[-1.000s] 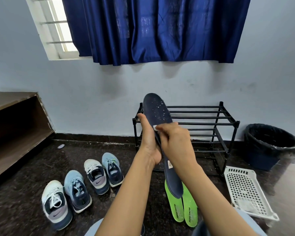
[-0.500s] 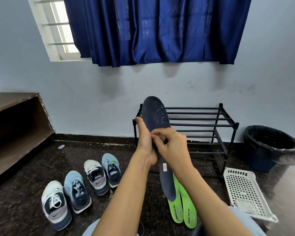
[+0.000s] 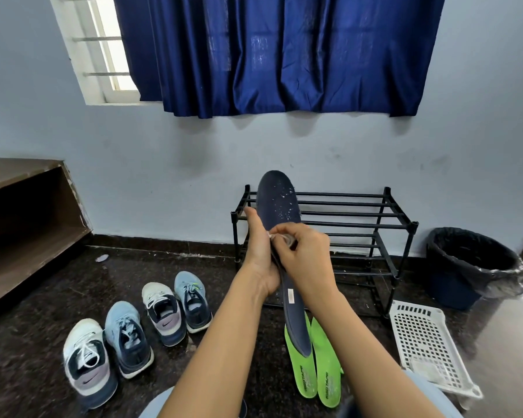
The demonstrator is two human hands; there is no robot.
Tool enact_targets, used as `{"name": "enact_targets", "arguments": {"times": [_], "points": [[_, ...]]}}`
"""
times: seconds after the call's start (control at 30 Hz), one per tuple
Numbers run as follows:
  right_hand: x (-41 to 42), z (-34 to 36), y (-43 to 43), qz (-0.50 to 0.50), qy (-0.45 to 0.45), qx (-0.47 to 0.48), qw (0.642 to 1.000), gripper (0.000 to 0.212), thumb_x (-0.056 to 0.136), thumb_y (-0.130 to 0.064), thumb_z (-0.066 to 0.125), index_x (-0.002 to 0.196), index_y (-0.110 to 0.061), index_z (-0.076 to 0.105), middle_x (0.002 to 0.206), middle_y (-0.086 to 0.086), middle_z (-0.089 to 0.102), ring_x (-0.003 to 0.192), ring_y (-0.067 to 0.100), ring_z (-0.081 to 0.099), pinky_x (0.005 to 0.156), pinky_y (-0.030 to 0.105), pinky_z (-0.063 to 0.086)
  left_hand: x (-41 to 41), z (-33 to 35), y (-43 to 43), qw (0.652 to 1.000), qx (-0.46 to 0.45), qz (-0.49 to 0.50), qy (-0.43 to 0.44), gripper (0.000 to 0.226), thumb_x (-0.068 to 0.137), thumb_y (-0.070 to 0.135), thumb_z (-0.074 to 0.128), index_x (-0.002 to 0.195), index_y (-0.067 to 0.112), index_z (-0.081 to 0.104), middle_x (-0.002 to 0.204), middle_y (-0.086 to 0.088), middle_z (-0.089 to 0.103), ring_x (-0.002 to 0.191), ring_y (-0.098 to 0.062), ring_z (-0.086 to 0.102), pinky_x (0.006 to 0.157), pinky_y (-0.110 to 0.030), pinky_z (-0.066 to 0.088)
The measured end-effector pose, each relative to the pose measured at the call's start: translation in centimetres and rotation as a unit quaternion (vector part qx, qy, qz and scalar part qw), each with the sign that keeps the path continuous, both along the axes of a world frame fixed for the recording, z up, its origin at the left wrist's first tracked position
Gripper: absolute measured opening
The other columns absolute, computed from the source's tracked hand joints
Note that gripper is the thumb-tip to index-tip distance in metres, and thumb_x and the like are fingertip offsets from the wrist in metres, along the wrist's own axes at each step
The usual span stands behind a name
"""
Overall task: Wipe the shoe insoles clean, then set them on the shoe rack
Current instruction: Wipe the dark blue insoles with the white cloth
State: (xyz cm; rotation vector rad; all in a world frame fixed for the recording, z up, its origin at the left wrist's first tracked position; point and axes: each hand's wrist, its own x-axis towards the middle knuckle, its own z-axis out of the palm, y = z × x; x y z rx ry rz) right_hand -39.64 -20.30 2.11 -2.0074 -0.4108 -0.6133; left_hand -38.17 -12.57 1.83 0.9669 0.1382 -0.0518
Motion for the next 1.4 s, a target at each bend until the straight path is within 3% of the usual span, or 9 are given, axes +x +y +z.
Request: {"name": "enact_targets", "arguments": {"times": [0.1, 0.3, 0.53, 0.67, 0.77, 0.93, 1.07, 1.4], "points": [[0.5, 0.2, -0.4, -0.018, -0.012, 0.022, 1.000, 0.017, 0.079, -0.004, 0.064, 0.085, -0.016, 0.075, 0.081, -0.002, 0.070, 0.073, 0.006, 0.059, 0.070, 0.000, 0.036, -0.2, -0.3, -0.6, 1.000, 0.004, -0.011, 0.002, 0.079, 0.087, 0.079, 0.021, 0.085, 0.016, 0.070, 0.076, -0.002, 0.072, 0.071, -0.015, 0.071, 0.066, -0.027, 0.055], [-0.7, -0.6, 0.2, 0.044, 0.021, -0.006, 0.999, 0.019, 0.076, 0.000, 0.064, 0.081, -0.015, 0.075, 0.070, -0.017, 0.063, 0.071, -0.009, 0.057, 0.068, 0.001, 0.037, 0.5, -0.1, 0.9, 0.999, -0.023, 0.017, 0.020, 0.090, 0.082, 0.085, 0.021, 0.090, 0.010, 0.070, 0.090, -0.012, 0.069, 0.078, -0.023, 0.068, 0.072, -0.032, 0.057], [0.1, -0.3, 0.3, 0.009, 0.022, 0.022, 0.999, 0.018, 0.079, -0.003, 0.065, 0.083, -0.017, 0.075, 0.074, -0.010, 0.067, 0.070, 0.002, 0.058, 0.070, 0.006, 0.040, -0.2, -0.4, 0.3, 1.000, -0.005, 0.012, 0.026, 0.081, 0.085, 0.081, 0.024, 0.088, 0.015, 0.071, 0.080, -0.005, 0.072, 0.071, -0.017, 0.071, 0.063, -0.027, 0.055], [-0.6, -0.7, 0.0, 0.046, 0.077, 0.011, 0.996, 0.015, 0.079, -0.006, 0.066, 0.080, -0.018, 0.074, 0.071, -0.014, 0.066, 0.071, 0.000, 0.060, 0.084, 0.018, 0.042, 0.2, 0.0, 1.3, 0.999, -0.008, 0.008, 0.044, 0.089, 0.082, 0.084, 0.021, 0.094, 0.011, 0.071, 0.088, -0.009, 0.071, 0.079, -0.023, 0.069, 0.070, -0.031, 0.057], [-0.2, -0.4, 0.2, 0.034, 0.054, -0.017, 0.998, 0.017, 0.079, -0.003, 0.063, 0.083, -0.015, 0.074, 0.074, -0.010, 0.067, 0.070, 0.000, 0.059, 0.075, 0.012, 0.042, 0.2, -0.1, 1.2, 0.999, -0.003, 0.017, 0.042, 0.086, 0.083, 0.083, 0.022, 0.092, 0.014, 0.072, 0.086, -0.008, 0.071, 0.079, -0.022, 0.069, 0.073, -0.032, 0.056], [0.8, -0.3, 0.4, -0.012, 0.026, 0.014, 0.999, 0.019, 0.079, -0.001, 0.062, 0.085, -0.013, 0.075, 0.082, 0.000, 0.071, 0.075, 0.011, 0.061, 0.073, 0.009, 0.041, -0.3, -0.3, 0.6, 0.999, -0.005, 0.004, 0.050, 0.092, 0.081, 0.086, 0.020, 0.104, 0.013, 0.072, 0.096, -0.009, 0.072, 0.084, -0.022, 0.071, 0.069, -0.031, 0.056], [-0.5, -1.1, 0.4, 0.021, 0.050, -0.007, 0.998, 0.018, 0.079, -0.003, 0.063, 0.085, -0.015, 0.075, 0.079, -0.003, 0.070, 0.071, 0.003, 0.057, 0.072, 0.003, 0.038, -0.1, -0.1, 1.2, 0.999, -0.003, 0.019, 0.046, 0.088, 0.085, 0.082, 0.018, 0.091, 0.012, 0.072, 0.082, -0.008, 0.073, 0.073, -0.021, 0.070, 0.065, -0.029, 0.058], [0.0, -1.1, 0.0, -0.026, 0.026, -0.008, 0.999, 0.017, 0.080, -0.003, 0.064, 0.087, -0.013, 0.075, 0.085, 0.002, 0.071, 0.076, 0.012, 0.060, 0.073, 0.009, 0.038, -0.4, -0.1, 0.6, 0.999, -0.012, 0.010, 0.041, 0.092, 0.084, 0.083, 0.016, 0.100, 0.012, 0.072, 0.097, -0.011, 0.073, 0.086, -0.023, 0.071, 0.084, -0.034, 0.055]]}}
